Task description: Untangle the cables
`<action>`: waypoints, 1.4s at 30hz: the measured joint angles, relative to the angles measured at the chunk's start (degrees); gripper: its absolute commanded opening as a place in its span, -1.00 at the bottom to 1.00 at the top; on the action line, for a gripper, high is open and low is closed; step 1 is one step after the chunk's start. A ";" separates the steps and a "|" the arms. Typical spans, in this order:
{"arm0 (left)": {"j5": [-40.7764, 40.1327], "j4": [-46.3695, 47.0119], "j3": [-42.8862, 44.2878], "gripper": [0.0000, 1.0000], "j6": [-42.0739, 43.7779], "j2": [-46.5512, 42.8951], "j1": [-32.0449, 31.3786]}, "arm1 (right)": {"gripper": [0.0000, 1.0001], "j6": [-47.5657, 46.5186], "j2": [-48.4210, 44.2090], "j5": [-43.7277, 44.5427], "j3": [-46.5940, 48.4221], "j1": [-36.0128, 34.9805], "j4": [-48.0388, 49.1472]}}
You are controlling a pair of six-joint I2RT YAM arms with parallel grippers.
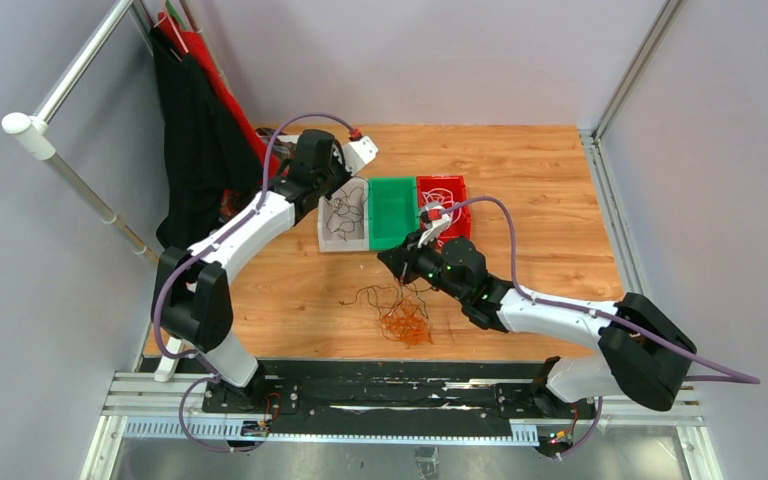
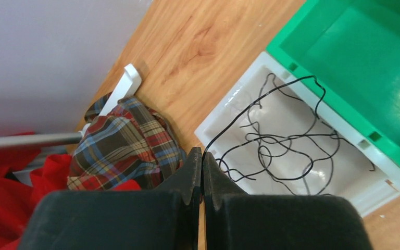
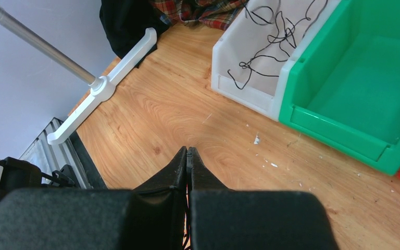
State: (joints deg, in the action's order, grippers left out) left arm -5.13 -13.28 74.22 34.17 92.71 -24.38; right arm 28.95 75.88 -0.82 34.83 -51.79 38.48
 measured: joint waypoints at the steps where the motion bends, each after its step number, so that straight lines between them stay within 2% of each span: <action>1: 0.02 0.74 -0.13 -0.99 0.07 0.17 0.42 | -0.99 0.00 0.00 0.00 0.00 0.17 -0.24; 9: 2.69 5.33 -4.94 -0.99 0.50 0.72 0.98 | -0.99 0.37 -0.02 -0.07 0.00 1.77 -1.16; 15: 4.48 7.63 -6.60 -0.99 -1.25 4.37 0.94 | -0.99 0.46 0.00 -0.20 0.00 2.36 -2.23; 23: 2.21 10.45 -8.46 -0.98 -3.72 9.46 1.22 | -0.99 0.68 -0.02 -0.24 0.00 3.82 -3.72; 25: 2.27 10.60 -8.96 -0.65 -4.26 9.51 1.53 | -0.99 0.68 -0.02 -0.26 0.00 3.93 -3.87; 29: 3.39 10.51 -9.35 -0.17 -5.62 9.42 1.97 | -0.99 0.68 -0.02 -0.44 0.00 3.96 -4.22; 30: 4.00 10.36 -9.31 0.02 -6.03 9.27 2.10 | -0.99 0.70 -0.02 -0.46 0.00 3.96 -4.28; 35: 7.74 7.56 -5.90 0.51 -7.54 8.48 3.89 | -0.99 0.70 -0.07 -0.68 0.00 3.98 -4.70; 37: 9.16 6.67 -3.61 0.61 -7.56 8.13 4.85 | -0.99 0.68 -0.22 -0.68 0.00 4.00 -5.03; 42: 13.70 3.19 1.33 0.63 -5.88 6.43 6.19 | -0.99 0.68 -0.57 -0.72 0.00 4.24 -5.88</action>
State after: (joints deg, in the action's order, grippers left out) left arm 8.58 -10.09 75.55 28.29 99.13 -18.20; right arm 29.63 75.31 -1.54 34.83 -47.55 32.60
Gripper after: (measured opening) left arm 0.808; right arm 0.006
